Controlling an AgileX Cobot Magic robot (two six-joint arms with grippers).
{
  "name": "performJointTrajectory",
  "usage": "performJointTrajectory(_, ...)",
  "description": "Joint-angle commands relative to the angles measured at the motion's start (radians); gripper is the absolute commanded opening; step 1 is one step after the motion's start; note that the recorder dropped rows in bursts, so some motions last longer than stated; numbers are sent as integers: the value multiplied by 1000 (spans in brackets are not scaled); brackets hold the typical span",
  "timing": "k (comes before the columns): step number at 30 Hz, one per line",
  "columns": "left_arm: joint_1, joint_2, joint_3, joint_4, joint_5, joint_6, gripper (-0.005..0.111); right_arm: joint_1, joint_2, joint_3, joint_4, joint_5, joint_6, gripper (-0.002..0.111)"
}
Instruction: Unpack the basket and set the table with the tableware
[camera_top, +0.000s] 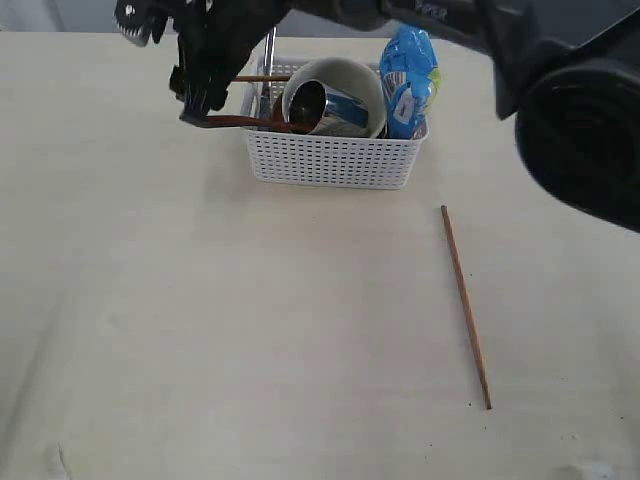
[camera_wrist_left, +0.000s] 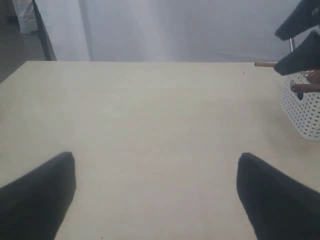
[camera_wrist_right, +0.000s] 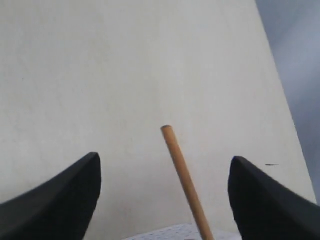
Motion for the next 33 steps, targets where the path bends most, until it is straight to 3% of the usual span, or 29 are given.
performJointTrajectory(1, 2, -3, 3, 4, -6, -5, 81, 21, 51, -22, -99, -40, -49, 68)
performJointTrajectory(15, 2, -3, 3, 4, -6, -5, 81, 14, 109, -22, -163, -249, -46, 68)
performJointTrajectory(19, 2, -3, 3, 4, -6, -5, 81, -16, 109, -22, -163, -263, 4, 59)
performJointTrajectory(24, 2, -3, 3, 4, -6, -5, 81, -36, 109, -22, -159, -250, 50, 58)
performJointTrajectory(25, 2, -3, 3, 4, -6, -5, 81, -33, 109, -22, -159, -248, 50, 56)
performJointTrajectory(30, 2, -3, 3, 4, -6, -5, 81, -27, 109, -22, -159, -236, 55, 20)
performJointTrajectory(33, 2, -3, 3, 4, -6, -5, 81, -27, 109, -22, -159, -236, 55, 10)
